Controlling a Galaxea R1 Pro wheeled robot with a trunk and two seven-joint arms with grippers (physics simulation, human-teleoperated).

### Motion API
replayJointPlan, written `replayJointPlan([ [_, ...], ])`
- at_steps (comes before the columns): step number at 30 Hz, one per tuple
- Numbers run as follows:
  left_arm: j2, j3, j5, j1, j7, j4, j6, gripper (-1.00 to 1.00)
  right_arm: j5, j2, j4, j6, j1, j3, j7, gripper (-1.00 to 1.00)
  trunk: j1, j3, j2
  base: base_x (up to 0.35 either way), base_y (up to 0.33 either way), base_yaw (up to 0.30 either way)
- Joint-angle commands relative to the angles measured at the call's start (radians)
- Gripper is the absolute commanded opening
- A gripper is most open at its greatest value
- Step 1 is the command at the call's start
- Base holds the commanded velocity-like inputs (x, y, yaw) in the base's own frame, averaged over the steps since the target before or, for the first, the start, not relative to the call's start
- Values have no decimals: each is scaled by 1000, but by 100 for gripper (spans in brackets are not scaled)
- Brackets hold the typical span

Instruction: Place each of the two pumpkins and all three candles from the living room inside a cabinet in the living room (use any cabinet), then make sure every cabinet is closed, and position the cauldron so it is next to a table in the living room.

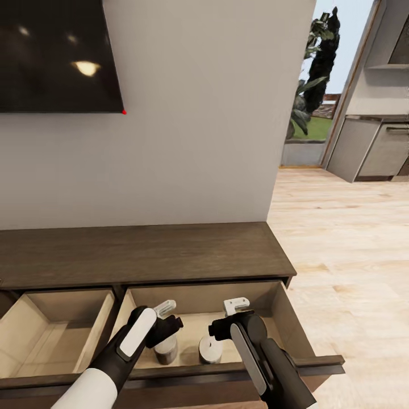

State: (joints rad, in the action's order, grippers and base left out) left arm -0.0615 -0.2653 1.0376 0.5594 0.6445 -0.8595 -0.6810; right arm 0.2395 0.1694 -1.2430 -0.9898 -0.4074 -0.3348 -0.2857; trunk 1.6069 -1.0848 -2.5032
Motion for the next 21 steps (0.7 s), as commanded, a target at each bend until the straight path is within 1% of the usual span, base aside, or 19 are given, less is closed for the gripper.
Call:
replayJointPlan([
  [1,0,-2,11,0,10,-4,0,100,11,0,-1,-3,-1,-1,-10,100,-1,3,0,0,0,0],
  [4,1,-2,11,0,11,-10,-3,100,12,-1,-1,-3,-1,-1,-10,100,-2,15,1,0,0,0],
  [8,3,5,12,0,12,-11,-4,100,12,-1,-1,-3,-1,-1,-10,100,-2,15,1,0,0,0],
  [11,2,29,13,0,10,-12,-5,100,12,-2,-1,-3,-1,0,-10,100,-2,15,1,0,0,0],
  [14,3,42,14,0,8,-13,-6,100,12,-2,0,-3,-1,0,-10,100,-2,15,1,0,0,0],
  [21,3,46,15,0,6,-13,-9,100,12,-2,0,-3,-1,0,-10,100,-5,42,2,-3,0,0],
])
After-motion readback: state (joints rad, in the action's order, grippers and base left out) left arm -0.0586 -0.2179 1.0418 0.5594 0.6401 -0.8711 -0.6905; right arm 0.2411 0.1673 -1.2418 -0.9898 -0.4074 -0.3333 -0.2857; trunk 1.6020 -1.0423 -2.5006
